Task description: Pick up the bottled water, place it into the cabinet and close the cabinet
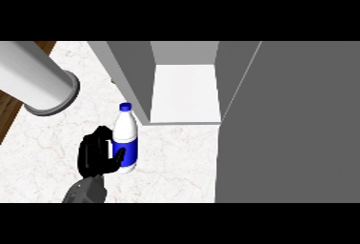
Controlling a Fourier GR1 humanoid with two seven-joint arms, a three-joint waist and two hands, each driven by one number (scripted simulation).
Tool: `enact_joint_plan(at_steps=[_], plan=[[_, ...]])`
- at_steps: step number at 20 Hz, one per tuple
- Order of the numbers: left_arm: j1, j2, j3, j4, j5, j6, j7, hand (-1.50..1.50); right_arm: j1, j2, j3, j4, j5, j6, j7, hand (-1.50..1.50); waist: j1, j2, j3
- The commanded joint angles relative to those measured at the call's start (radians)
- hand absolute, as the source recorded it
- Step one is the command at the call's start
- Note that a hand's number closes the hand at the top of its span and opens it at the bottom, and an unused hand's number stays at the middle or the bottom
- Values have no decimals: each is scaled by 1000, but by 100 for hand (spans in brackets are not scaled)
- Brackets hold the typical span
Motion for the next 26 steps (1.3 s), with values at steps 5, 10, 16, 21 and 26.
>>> enact_joint_plan(at_steps=[5, 10, 16, 21, 26], plan=[[56, -16, -240, -268, 32, 93, 149, 150, -11, -15, -42, -88, -97, -2, 57, -150, 16, -2, 1], [39, -16, -392, -447, 64, 264, 233, 150, -48, 12, -5, -100, -67, -25, 78, -150, 11, 0, 0], [29, -16, -581, -666, 16, 460, 394, 150, -63, -12, -46, -101, -100, -19, 106, -150, 9, -1, 0], [-95, -16, -731, -748, 22, 746, 516, 150, -121, -4, -49, -42, -114, -24, 103, -150, -1, 1, 1], [-275, -16, -736, -728, 28, 918, 590, 150, -148, -15, -57, -77, -130, -33, 167, -150, -3, 3, 0]])
